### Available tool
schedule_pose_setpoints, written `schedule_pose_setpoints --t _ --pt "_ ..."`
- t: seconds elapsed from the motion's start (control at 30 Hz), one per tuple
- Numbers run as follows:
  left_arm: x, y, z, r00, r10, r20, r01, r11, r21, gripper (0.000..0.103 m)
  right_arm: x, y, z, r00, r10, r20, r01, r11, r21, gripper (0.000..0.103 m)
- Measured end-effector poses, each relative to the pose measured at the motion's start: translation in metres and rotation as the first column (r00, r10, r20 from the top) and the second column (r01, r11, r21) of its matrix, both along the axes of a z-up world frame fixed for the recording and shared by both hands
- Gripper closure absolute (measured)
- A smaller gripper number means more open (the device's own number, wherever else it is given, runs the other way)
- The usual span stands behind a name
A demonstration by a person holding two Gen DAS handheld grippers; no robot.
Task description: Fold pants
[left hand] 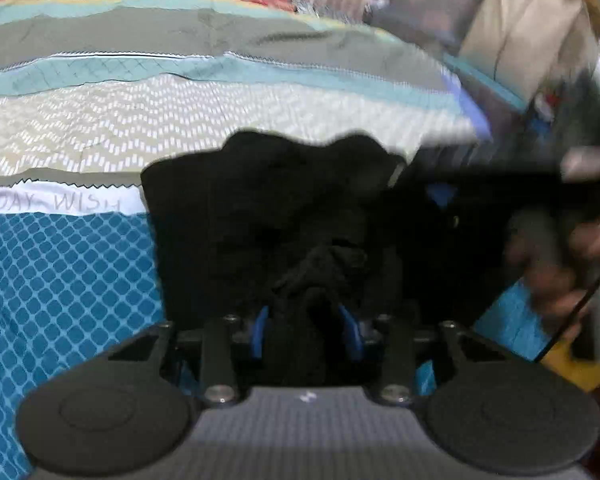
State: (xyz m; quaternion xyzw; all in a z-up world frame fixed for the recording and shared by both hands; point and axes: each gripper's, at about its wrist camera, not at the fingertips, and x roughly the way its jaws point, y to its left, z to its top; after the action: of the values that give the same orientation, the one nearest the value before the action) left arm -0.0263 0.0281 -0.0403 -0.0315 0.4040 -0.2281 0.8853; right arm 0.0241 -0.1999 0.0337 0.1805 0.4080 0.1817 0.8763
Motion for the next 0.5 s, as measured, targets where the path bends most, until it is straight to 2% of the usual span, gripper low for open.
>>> schedule_pose_setpoints --t 0.1,0.17,0.23,0.3,0.33,0.43,0.47,0.5 --pt "-0.001 0.002 0.009 1.0 -0.006 -0.005 0.006 1.0 0.018 0.066 -0.018 -0.009 0.026 0.989 -0.01 0.144 0.013 1.0 -0.017 0.043" --pt "-0.001 0.009 0.026 1.0 -0.001 0.007 0.001 1.0 -0.03 0.064 -0.025 -0.016 0.033 0.984 0.019 0.177 -0.026 0.999 0.035 0.044" --pt "-0.003 0.015 0.041 0.999 0.007 0.038 -0.003 0.995 -0.104 0.06 -0.028 -0.014 0.034 0.982 0.063 0.178 -0.077 0.994 0.076 0.052" --pt "-0.001 0.018 0.049 0.998 0.016 0.055 -0.007 0.988 -0.154 0.061 -0.025 -0.005 0.024 0.982 0.122 0.146 -0.138 0.985 0.106 0.064" --pt "0.002 0.016 0.049 0.999 0.012 0.051 -0.004 0.988 -0.156 0.061 -0.021 -0.001 0.016 0.984 0.138 0.116 -0.151 0.983 0.108 0.065" --pt "0.015 -0.002 0.032 1.0 -0.009 -0.014 0.008 0.998 -0.064 0.063 -0.009 0.004 -0.014 0.994 0.109 -0.003 -0.109 0.993 0.056 0.07" --pt "0.019 -0.01 0.019 0.998 -0.026 -0.057 0.025 1.0 -0.018 0.062 -0.003 -0.001 -0.025 0.996 0.082 -0.038 -0.08 0.995 0.058 0.081" --pt "0.021 -0.016 0.009 0.996 -0.032 -0.084 0.034 0.999 0.027 0.062 -0.002 -0.006 -0.029 0.996 0.063 -0.057 -0.057 0.994 0.098 0.086"
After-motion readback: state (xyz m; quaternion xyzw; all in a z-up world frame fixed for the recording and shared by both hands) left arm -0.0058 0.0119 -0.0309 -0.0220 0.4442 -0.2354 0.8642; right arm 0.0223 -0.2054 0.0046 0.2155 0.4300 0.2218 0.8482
